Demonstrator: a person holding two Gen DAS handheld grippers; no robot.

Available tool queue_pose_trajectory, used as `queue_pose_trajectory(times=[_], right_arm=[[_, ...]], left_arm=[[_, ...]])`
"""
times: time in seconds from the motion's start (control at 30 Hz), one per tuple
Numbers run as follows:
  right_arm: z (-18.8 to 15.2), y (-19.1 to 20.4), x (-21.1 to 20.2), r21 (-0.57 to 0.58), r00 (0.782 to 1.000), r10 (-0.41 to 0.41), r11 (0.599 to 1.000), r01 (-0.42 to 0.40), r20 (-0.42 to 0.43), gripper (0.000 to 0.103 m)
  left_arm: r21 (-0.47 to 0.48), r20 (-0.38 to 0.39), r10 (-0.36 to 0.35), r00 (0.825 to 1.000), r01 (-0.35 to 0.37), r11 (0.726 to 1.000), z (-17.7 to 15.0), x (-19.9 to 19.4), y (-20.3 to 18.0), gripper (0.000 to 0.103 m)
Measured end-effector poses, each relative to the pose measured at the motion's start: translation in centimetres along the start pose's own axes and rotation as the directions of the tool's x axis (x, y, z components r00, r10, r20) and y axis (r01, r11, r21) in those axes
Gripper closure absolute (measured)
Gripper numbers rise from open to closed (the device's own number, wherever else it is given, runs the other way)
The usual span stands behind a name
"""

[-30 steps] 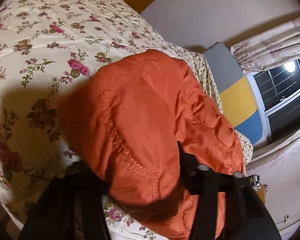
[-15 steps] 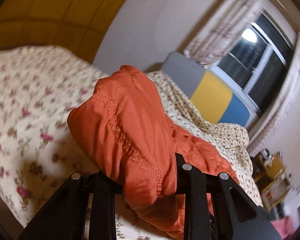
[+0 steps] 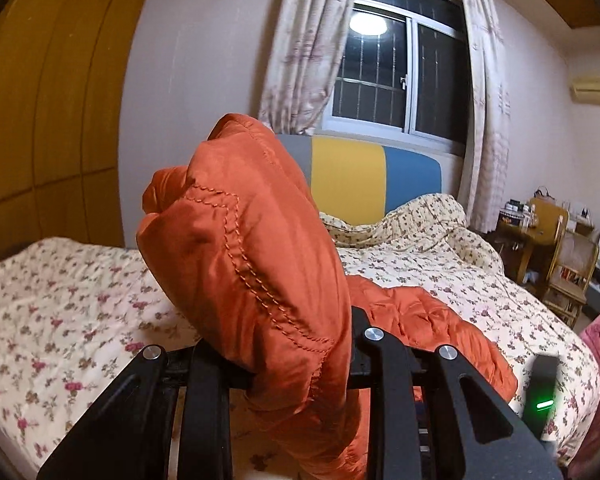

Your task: Fold large clothes

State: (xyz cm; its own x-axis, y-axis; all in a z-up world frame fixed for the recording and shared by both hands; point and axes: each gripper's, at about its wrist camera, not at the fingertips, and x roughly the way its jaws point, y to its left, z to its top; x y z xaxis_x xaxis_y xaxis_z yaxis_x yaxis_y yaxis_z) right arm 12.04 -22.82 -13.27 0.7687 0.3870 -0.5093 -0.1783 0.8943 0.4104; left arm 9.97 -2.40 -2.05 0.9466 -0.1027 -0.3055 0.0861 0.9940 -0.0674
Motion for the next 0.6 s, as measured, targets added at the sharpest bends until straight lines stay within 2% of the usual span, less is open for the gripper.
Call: queue_pose_trajectory(times=[0.1,0.2,0.3,0.4,0.6], right_arm=[[0.6,-3.1,-1.8,0.076,0.996,-0.088,0.993,0.088,0.005,0.060],[0.8,-5.9,-2.7,0.136,0.991,-0.132,0.982,0.131,0.003,0.060],[0.4,-7.5,-2.8,0.168,0.994,-0.108,0.979,0.111,-0.029,0.061],[0.2,-7.2,-3.0,0.138,0.994,-0.102,0.985,0.105,-0.028,0.060],[-0.1,-8.1,-4.4,0.172,0.996,-0.084,0.982,0.081,0.010,0.059]], left_arm=[[0.025,0.001,0.010,1.000,-0.010,1.000,0.1,0.4,-1.0,0.077],[0.044,0.002,0.013,1.000,-0.013,0.999,-0.1,0.3,-1.7,0.077],[0.065,0.009,0.019,1.000,-0.020,0.998,-0.1,0.4,-3.0,0.077],[0.080,0.011,0.012,1.000,-0.013,0.997,-0.2,0.6,-4.0,0.077],[0.127,-0.006,-0.007,1.000,0.008,0.992,-0.5,1.3,-6.1,0.077]])
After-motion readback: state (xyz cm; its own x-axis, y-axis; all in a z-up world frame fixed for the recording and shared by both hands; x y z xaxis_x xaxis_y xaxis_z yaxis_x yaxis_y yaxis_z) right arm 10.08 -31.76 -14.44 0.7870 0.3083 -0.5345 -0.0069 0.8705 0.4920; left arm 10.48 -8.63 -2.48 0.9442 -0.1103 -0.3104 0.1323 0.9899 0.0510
